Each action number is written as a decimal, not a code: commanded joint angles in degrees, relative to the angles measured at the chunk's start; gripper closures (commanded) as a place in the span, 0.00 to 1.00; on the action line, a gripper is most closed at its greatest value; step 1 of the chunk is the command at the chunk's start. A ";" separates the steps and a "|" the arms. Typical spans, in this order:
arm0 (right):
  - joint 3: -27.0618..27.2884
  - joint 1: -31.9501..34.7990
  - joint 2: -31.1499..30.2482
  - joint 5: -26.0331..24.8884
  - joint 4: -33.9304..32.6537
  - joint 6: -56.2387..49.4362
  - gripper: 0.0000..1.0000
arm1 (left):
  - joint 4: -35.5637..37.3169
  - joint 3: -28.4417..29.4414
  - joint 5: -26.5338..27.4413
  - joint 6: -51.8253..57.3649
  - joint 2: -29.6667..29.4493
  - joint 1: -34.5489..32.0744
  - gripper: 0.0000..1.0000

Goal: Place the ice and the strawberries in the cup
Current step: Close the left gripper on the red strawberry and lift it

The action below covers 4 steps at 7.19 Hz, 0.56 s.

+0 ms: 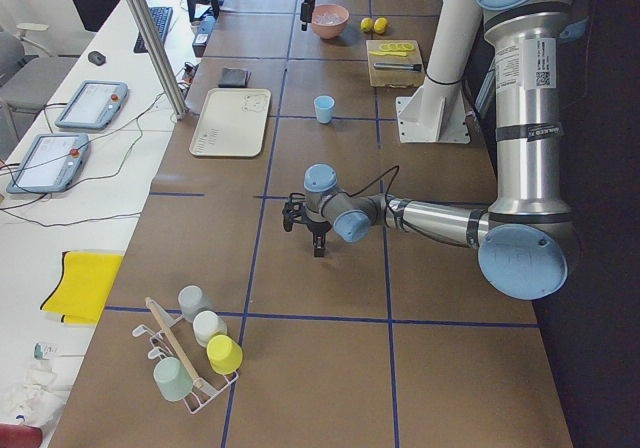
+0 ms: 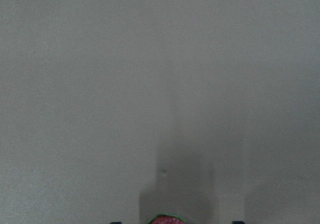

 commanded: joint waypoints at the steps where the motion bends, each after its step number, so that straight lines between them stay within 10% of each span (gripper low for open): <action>1: 0.12 0.02 0.00 0.23 0.00 0.10 0.01 | -0.02 0.01 0.00 0.00 0.01 0.09 0.78; 2: 0.38 0.02 0.00 0.31 -0.09 0.10 0.01 | -0.02 0.01 0.00 0.08 0.01 0.00 0.96; 4: 0.82 0.02 -0.09 0.32 -0.18 0.19 0.01 | -0.37 -1.82 -0.26 -3.31 -0.34 0.00 1.00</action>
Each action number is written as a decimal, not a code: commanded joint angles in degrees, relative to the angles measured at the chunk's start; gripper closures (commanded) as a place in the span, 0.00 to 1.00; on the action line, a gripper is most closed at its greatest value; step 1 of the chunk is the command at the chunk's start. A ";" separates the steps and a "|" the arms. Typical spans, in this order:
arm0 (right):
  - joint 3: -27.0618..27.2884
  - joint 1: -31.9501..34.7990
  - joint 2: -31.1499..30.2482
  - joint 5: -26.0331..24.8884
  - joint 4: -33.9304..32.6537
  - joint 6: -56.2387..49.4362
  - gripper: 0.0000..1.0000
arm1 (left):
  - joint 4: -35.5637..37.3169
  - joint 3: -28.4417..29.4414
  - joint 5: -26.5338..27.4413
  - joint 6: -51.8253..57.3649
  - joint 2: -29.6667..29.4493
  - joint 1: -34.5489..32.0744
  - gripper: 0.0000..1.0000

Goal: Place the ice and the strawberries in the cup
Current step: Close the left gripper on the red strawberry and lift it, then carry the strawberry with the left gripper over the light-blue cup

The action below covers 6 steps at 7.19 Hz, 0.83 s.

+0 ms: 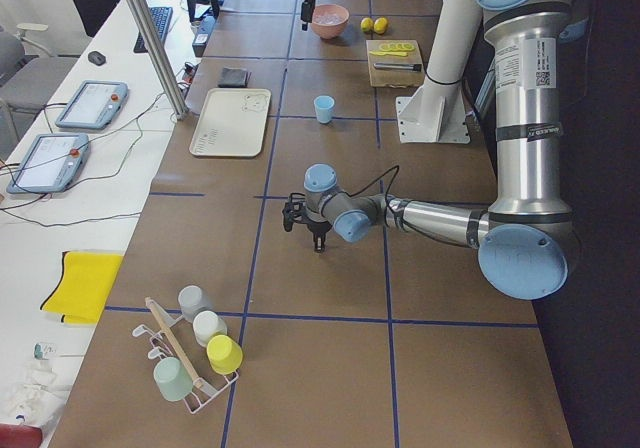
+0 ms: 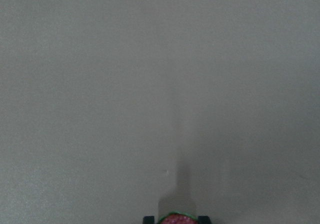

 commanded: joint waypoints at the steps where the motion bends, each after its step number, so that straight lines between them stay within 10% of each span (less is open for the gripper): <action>1: 1.33 0.26 -0.51 0.28 -0.16 -0.02 0.01 | 0.64 -5.97 -1.03 -7.79 -1.66 0.30 1.00; 4: 2.65 3.42 -3.13 2.83 0.01 -1.24 0.01 | 0.91 -4.98 -6.23 -27.03 -19.98 5.80 1.00; 6: 2.66 3.69 -3.32 2.83 0.01 -1.60 0.01 | 5.35 -3.04 1.98 -32.68 -33.42 13.47 1.00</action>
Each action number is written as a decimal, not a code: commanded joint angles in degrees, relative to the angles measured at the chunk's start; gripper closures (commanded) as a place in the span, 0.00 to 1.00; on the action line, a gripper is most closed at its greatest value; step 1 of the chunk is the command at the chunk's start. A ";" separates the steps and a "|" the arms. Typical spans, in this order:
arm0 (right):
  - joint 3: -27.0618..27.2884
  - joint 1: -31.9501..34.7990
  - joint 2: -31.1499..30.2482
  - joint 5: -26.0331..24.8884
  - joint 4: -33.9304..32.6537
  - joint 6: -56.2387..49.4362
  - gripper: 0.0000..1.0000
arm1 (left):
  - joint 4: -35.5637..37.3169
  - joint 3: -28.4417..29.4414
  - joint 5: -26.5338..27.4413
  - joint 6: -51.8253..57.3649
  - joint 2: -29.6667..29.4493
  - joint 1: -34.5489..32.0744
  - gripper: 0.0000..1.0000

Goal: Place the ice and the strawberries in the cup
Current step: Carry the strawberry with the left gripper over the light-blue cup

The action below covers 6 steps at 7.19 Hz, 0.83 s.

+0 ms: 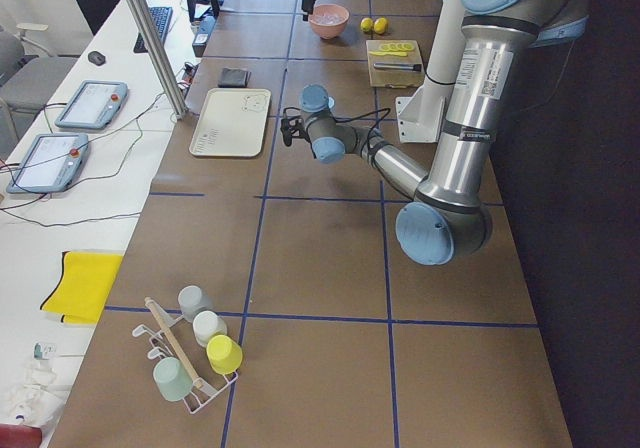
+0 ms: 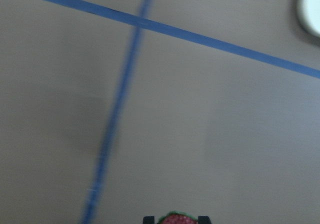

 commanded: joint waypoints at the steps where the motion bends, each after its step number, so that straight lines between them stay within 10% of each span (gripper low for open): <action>1: 0.05 0.38 -0.72 0.10 0.29 -0.19 0.01 | 7.08 2.89 7.16 -6.37 -14.86 7.02 1.00; 4: 0.22 0.38 -0.90 0.10 0.56 -0.19 0.01 | 7.21 6.16 9.47 -6.48 -19.41 8.01 0.99; 5: 0.22 0.38 -0.81 0.10 0.56 -0.19 0.01 | 7.12 6.42 9.91 -6.13 -19.15 9.06 0.89; 6: 0.22 0.38 -0.81 0.10 0.56 -0.19 0.01 | 6.86 6.59 11.65 -6.04 -19.24 9.42 0.52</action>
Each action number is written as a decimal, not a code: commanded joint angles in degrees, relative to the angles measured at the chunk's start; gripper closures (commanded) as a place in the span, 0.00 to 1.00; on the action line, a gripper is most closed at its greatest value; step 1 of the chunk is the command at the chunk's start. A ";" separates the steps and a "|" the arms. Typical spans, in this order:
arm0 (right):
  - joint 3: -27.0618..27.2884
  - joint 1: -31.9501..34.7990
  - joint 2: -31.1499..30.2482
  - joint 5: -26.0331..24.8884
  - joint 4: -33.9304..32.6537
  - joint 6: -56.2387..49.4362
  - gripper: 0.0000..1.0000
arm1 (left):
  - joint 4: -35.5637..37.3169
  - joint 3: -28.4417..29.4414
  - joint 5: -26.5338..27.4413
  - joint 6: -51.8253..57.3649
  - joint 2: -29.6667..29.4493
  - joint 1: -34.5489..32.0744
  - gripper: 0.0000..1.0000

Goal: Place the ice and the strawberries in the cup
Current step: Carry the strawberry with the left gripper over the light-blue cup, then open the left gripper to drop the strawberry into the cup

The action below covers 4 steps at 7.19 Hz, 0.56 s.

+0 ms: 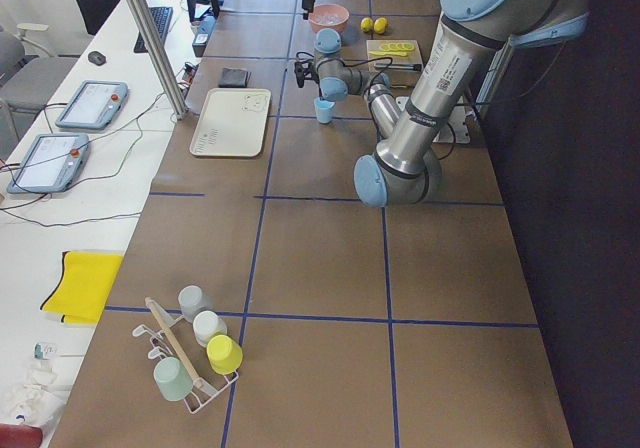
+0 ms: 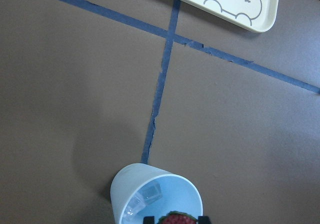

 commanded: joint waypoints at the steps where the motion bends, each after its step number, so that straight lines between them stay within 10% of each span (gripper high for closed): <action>1: 0.09 0.00 0.04 0.00 0.01 0.00 0.01 | -0.12 0.30 1.54 0.27 0.08 0.65 0.24; 4: 0.36 2.53 -1.53 0.70 -0.34 -1.65 0.01 | 0.23 -1.63 1.63 0.27 1.91 -1.01 0.10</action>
